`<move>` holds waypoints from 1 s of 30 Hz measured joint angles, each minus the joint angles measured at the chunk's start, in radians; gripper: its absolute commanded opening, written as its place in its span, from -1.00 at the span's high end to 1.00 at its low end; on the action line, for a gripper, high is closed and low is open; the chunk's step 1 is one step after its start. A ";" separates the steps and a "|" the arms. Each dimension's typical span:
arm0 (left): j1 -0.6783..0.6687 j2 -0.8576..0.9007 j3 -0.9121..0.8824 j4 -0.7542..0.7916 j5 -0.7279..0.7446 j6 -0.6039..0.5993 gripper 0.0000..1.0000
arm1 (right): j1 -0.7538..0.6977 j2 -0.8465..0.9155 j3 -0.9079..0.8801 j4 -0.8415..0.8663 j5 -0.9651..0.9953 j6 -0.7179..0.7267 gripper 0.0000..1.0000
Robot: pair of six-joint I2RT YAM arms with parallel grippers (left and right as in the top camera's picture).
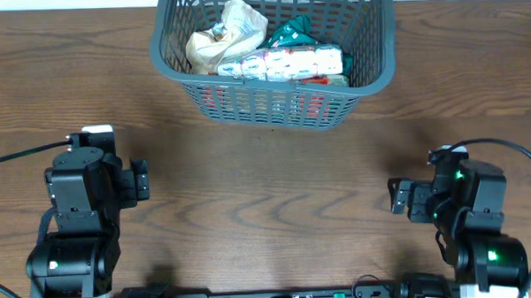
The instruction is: Pack container
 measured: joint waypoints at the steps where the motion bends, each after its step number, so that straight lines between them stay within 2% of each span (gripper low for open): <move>1: 0.000 0.000 0.000 0.000 0.000 0.000 -0.97 | 0.016 -0.031 0.000 0.000 0.000 0.000 -0.99; 11: 0.000 0.001 -0.001 -0.001 -0.001 0.000 -0.97 | 0.194 -0.396 -0.002 -0.075 -0.021 0.006 -0.98; 17: 0.000 0.002 -0.001 0.000 -0.001 0.000 -0.97 | 0.267 -0.582 -0.073 -0.017 -0.017 0.006 -0.98; 21: 0.000 0.002 -0.001 0.000 -0.001 0.000 -0.97 | 0.274 -0.626 -0.210 0.157 -0.014 0.006 -0.99; 30: 0.000 0.002 -0.001 -0.001 -0.005 0.000 -0.97 | 0.283 -0.627 -0.553 0.756 0.070 0.006 -0.98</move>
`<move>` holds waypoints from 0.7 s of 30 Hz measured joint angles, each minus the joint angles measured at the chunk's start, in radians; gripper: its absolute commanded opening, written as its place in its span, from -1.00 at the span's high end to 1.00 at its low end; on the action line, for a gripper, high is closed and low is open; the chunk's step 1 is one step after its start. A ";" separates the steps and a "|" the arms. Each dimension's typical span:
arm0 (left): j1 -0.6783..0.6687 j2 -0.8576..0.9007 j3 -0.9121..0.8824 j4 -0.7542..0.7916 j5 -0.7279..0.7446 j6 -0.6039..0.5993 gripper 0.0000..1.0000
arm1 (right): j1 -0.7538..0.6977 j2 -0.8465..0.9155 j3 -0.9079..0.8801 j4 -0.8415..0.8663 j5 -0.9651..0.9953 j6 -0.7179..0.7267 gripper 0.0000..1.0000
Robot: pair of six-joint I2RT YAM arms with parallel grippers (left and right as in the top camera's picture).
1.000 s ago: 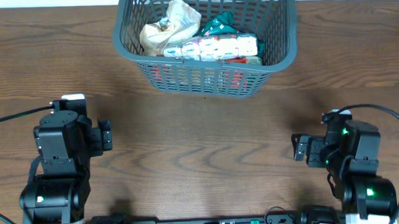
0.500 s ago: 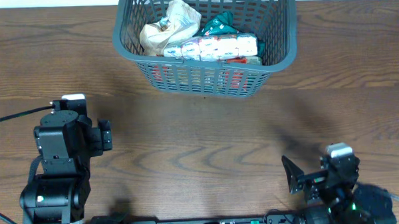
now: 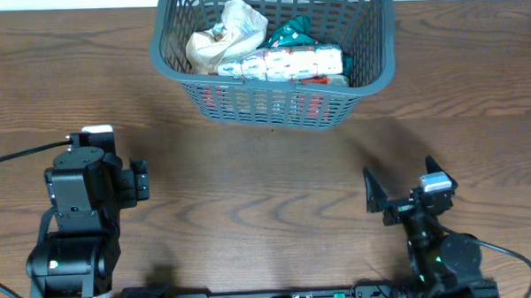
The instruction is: Pack container
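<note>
The grey plastic basket (image 3: pixel 369 70) stands at the back middle of the table. It holds a crumpled beige bag (image 3: pixel 226 31), a white patterned pack (image 3: pixel 289 61), a green packet (image 3: pixel 290 29) and something red beneath. My left gripper (image 3: pixel 140 178) rests near the front left, folded against its arm, fingers together and holding nothing. At the front right, my right gripper (image 3: pixel 381 201) points left, its fingers spread and nothing between them. Both are well in front of the basket.
The wooden table (image 3: pixel 266 167) lies bare between the basket and the two arms. A black cable (image 3: pixel 18 156) runs in from the left edge to the left arm. The arm bases sit at the front edge.
My right arm has shifted toward the front edge and swung, so its gripper reaches further left and now looks open. The left arm and the basket's contents are unchanged.
</note>
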 measured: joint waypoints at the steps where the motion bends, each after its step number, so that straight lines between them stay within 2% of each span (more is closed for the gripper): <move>1: 0.000 0.000 0.000 0.000 -0.002 0.000 -0.97 | 0.000 -0.001 -0.026 0.037 0.008 0.000 -0.98; 7: 0.000 0.000 0.000 0.000 -0.003 0.000 -0.97 | -0.005 -0.003 -0.123 0.072 0.051 0.000 -0.99; 21: 0.000 0.000 0.000 0.000 -0.006 0.000 -0.97 | -0.100 -0.020 -0.130 0.065 -0.003 0.000 -0.99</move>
